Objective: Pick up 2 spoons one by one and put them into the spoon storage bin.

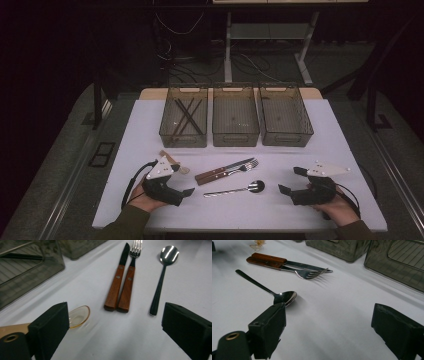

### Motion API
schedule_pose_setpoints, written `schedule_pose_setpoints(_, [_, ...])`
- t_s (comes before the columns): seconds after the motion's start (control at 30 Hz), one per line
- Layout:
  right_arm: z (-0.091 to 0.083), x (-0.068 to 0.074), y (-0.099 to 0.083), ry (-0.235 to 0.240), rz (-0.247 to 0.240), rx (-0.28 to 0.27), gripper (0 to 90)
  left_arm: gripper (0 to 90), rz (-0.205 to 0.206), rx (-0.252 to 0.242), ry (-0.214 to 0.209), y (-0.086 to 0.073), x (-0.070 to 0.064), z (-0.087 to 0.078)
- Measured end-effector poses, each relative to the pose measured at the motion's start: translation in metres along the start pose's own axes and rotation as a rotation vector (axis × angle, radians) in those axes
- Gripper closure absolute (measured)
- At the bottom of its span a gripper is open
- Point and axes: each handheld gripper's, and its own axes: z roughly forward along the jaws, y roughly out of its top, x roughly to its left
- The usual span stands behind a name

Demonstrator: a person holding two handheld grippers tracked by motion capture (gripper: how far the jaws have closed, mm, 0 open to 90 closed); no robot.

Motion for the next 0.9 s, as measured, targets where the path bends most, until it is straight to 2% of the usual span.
schedule_pose_setpoints(0.3, [0.001, 0.001, 0.000, 0.002, -0.003, 0.007, 12.7, 19.4, -0.036, -0.004, 0.072, -0.001, 0.013, -0.008])
schedule_pose_setpoints(0.4, [0.001, 0.001, 0.000, 0.002, -0.003, 0.007, 12.7, 26.1, -0.044, -0.003, 0.106, -0.002, 0.018, -0.011])
schedule_pose_setpoints(0.57, [0.001, 0.001, 0.000, 0.004, -0.002, 0.007, 12.7, 42.1, -0.055, -0.012, 0.149, -0.002, 0.027, -0.016])
schedule_pose_setpoints(0.67, [0.001, 0.001, 0.000, 0.005, 0.000, 0.006, 12.7, 51.6, -0.065, 0.000, 0.173, -0.004, 0.033, -0.017])
schedule_pose_setpoints(0.8, [0.001, 0.001, 0.000, 0.007, -0.002, 0.008, 12.7, 58.9, -0.071, 0.003, 0.192, -0.005, 0.039, -0.015])
schedule_pose_setpoints(0.9, [0.001, 0.001, 0.000, 0.007, -0.001, 0.008, 12.7, 65.3, -0.059, 0.012, 0.195, -0.004, 0.043, -0.013])
